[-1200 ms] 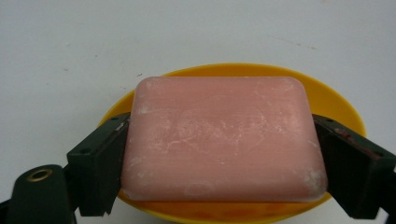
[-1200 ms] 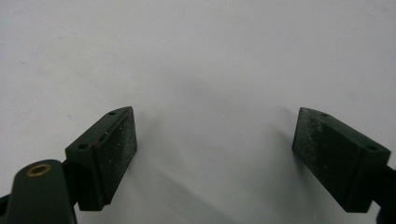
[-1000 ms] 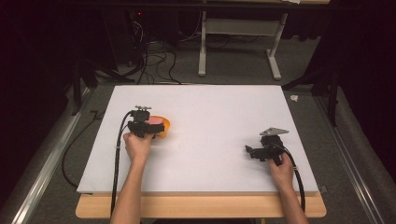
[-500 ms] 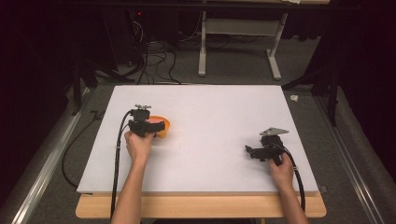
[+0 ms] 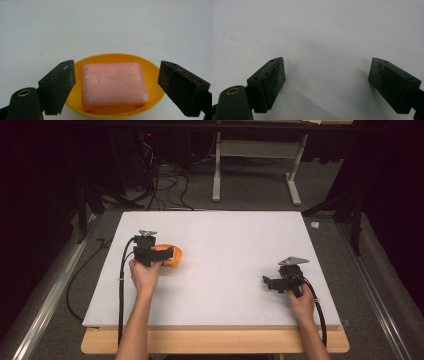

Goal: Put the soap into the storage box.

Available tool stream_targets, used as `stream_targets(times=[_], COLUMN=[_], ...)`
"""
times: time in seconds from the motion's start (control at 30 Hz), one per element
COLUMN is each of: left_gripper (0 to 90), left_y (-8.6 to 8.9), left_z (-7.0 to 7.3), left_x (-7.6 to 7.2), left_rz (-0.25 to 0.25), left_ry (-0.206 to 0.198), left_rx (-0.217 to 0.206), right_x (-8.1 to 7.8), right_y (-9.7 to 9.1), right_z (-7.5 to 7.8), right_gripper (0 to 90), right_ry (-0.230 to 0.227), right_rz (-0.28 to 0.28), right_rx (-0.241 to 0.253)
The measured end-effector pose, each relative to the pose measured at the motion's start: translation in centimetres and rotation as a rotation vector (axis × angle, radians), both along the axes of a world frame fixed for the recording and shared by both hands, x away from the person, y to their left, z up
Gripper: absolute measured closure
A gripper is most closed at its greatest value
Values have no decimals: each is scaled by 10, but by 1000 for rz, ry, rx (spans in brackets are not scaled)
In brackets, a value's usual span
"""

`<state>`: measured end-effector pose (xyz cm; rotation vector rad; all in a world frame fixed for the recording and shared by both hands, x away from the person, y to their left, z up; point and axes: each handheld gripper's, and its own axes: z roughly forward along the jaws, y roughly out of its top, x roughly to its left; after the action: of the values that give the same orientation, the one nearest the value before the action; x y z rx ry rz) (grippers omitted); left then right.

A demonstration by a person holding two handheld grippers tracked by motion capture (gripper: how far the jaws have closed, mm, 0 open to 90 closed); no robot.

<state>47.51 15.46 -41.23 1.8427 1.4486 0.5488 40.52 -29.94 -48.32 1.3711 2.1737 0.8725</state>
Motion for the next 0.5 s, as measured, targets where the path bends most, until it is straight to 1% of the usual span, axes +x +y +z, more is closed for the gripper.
stream_targets(times=[0.3,0.5], left_gripper=[155,156], left_y=[-1,-1], left_z=[11,18], left_x=[-12,-20], left_rz=[-53,-69], left_ry=[-32,-49], left_rx=[-10,-13], right_x=[0,0], right_y=[0,0], right_z=[0,0], right_gripper=[146,146], right_ry=[0,1], right_rz=[0,-2], right_rx=[0,0])
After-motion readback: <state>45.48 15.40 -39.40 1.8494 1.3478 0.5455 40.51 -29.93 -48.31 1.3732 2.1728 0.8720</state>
